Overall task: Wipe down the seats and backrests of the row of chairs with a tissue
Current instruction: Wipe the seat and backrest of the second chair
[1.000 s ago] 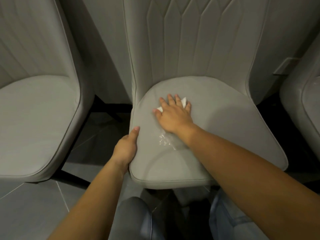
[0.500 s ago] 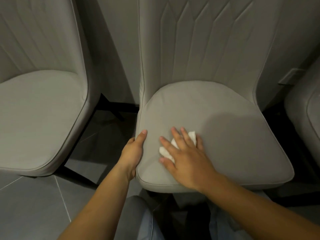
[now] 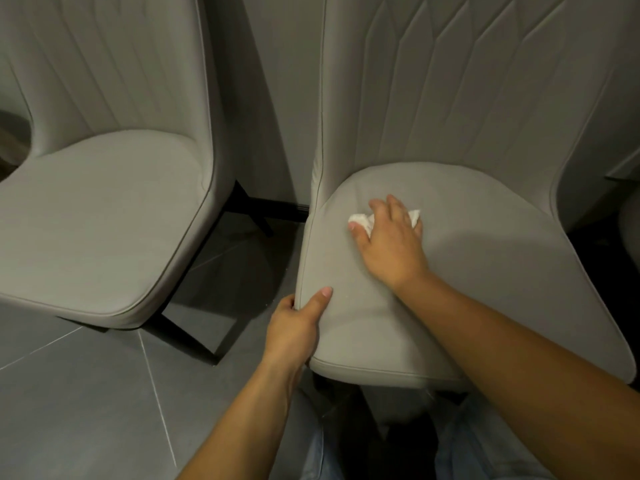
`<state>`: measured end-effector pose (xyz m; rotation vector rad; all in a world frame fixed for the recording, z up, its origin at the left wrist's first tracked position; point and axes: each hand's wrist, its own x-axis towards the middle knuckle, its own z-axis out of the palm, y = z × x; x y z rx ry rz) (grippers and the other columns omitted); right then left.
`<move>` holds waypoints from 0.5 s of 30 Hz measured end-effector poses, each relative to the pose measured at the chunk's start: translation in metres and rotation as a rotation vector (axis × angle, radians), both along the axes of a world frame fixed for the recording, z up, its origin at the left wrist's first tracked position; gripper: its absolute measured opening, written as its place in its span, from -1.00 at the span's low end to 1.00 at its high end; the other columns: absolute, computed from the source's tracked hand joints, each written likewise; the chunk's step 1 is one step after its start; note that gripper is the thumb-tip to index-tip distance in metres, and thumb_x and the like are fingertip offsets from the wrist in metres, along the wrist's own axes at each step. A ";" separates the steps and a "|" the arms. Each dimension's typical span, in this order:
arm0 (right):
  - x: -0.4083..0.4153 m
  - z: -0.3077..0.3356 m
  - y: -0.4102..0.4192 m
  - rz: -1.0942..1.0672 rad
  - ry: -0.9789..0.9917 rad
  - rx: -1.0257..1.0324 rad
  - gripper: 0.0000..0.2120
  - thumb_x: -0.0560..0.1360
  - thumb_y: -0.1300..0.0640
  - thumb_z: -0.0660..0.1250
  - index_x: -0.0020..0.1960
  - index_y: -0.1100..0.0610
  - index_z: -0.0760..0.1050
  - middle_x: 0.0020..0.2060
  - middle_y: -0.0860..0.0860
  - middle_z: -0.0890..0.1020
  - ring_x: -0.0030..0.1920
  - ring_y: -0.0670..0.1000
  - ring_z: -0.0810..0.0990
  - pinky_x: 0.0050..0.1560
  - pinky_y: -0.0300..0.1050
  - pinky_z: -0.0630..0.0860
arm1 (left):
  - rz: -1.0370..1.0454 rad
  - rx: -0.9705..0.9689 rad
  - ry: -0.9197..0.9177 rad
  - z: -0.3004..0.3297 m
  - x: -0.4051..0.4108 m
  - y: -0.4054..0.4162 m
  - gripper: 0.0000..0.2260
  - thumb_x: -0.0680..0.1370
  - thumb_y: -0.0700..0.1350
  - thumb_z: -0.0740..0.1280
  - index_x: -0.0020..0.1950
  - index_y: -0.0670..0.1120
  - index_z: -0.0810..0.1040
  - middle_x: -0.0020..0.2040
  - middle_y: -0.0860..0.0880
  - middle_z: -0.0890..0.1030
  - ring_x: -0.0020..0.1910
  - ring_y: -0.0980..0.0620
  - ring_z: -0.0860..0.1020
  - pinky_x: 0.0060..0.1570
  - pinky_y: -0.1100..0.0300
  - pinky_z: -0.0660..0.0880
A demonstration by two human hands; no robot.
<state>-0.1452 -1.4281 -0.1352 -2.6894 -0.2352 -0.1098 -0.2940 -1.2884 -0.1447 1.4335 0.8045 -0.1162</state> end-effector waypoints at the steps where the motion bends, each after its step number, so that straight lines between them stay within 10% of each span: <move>1: -0.003 0.001 0.001 0.039 -0.021 0.027 -0.52 0.61 -0.19 0.16 0.41 0.07 0.39 0.45 0.11 0.37 0.51 0.14 0.23 0.49 0.27 0.11 | 0.024 -0.022 -0.005 0.001 0.001 -0.002 -0.55 0.40 0.15 0.52 0.18 -0.03 0.53 0.01 0.02 0.68 -0.07 0.03 0.66 0.02 0.02 0.60; 9: -0.009 -0.004 0.020 0.336 0.054 -0.047 -0.42 0.62 -0.31 -0.07 0.58 -0.13 0.15 0.61 -0.02 0.09 0.61 0.02 -0.07 0.57 0.20 -0.06 | 0.086 0.056 -0.008 0.001 0.007 -0.002 -0.56 0.43 0.36 0.34 0.07 0.05 0.62 -0.08 0.09 0.69 -0.12 0.10 0.65 -0.05 0.07 0.58; 15: 0.008 -0.002 0.051 0.163 0.037 -0.047 -0.18 0.52 -0.44 0.00 0.56 -0.20 -0.37 0.60 0.07 -0.28 0.57 0.17 -0.33 0.49 0.26 -0.28 | 0.000 0.444 -0.125 0.046 0.082 0.034 -0.17 0.43 0.45 0.20 0.55 -0.01 0.22 0.49 -0.09 0.32 0.41 -0.12 0.34 0.33 -0.03 0.31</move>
